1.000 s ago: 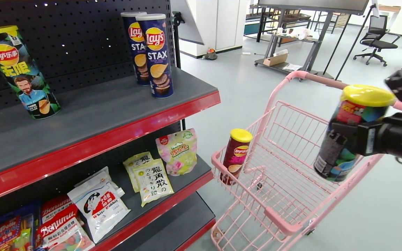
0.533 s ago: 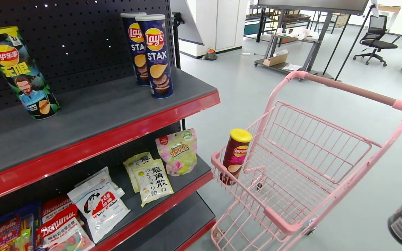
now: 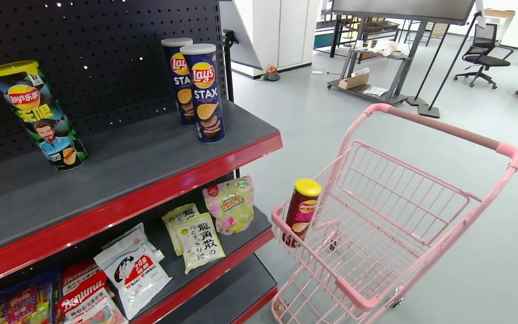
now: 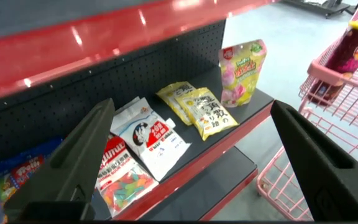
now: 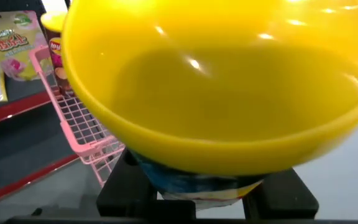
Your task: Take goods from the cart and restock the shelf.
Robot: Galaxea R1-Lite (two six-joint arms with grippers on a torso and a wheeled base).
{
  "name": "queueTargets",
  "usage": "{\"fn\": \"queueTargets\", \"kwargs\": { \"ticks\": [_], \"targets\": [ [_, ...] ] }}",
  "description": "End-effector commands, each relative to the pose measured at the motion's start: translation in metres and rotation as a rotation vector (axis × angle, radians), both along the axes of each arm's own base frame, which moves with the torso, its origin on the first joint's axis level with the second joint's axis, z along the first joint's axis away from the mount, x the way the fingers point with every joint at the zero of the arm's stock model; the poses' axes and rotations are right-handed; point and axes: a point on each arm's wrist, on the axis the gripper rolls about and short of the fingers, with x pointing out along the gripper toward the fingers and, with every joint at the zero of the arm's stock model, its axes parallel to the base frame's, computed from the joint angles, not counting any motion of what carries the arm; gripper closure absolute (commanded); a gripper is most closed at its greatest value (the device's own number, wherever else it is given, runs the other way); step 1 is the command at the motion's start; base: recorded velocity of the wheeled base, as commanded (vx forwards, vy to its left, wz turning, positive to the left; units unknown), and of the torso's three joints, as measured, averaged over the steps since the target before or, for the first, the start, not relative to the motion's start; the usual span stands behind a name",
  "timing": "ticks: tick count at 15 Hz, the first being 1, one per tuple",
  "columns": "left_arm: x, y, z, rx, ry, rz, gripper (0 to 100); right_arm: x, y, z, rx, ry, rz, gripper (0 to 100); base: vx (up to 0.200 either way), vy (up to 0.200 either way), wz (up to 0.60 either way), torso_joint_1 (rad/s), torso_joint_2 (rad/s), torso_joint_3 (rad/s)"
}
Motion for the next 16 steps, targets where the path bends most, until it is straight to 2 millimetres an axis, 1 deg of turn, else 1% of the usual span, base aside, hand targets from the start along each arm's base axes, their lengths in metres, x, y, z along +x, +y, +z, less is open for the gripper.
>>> {"fn": "queueTargets", "kwargs": {
  "ticks": [1, 5, 10, 13, 15, 16],
  "targets": [
    [0.0, 0.0, 0.0, 0.0, 0.002, -0.001, 0, 0.0, 0.0, 0.0, -0.001, 0.002, 0.0, 100, 0.0, 0.0, 0.0, 0.217, -0.57, -0.359],
    [0.0, 0.0, 0.0, 0.0, 0.002, -0.001, 0, 0.001, 0.0, -0.004, -0.003, 0.017, 0.003, 100, 0.0, 0.0, 0.0, 0.226, -0.58, -0.361],
    [0.0, 0.0, 0.0, 0.0, 0.0, -0.001, 0, 0.003, 0.001, -0.007, -0.008, 0.031, 0.005, 100, 0.0, 0.0, 0.0, 0.177, -0.42, -0.254],
    [0.0, 0.0, 0.0, 0.0, 0.0, -0.001, 0, 0.003, 0.001, -0.012, -0.049, 0.043, 0.01, 100, 0.0, 0.0, 0.0, 0.142, -0.33, -0.193],
    [0.0, 0.0, 0.0, 0.0, 0.0, 0.001, 0, 0.002, 0.0, -0.015, -0.06, 0.048, 0.01, 100, 0.0, 0.0, 0.0, 0.013, -0.04, -0.025],
    [0.0, 0.0, 0.0, 0.0, 0.0, -0.001, 0, 0.002, 0.0, -0.015, -0.061, 0.045, 0.008, 100, 0.0, 0.0, 0.6, -0.002, -0.02, -0.017]
  ]
}}
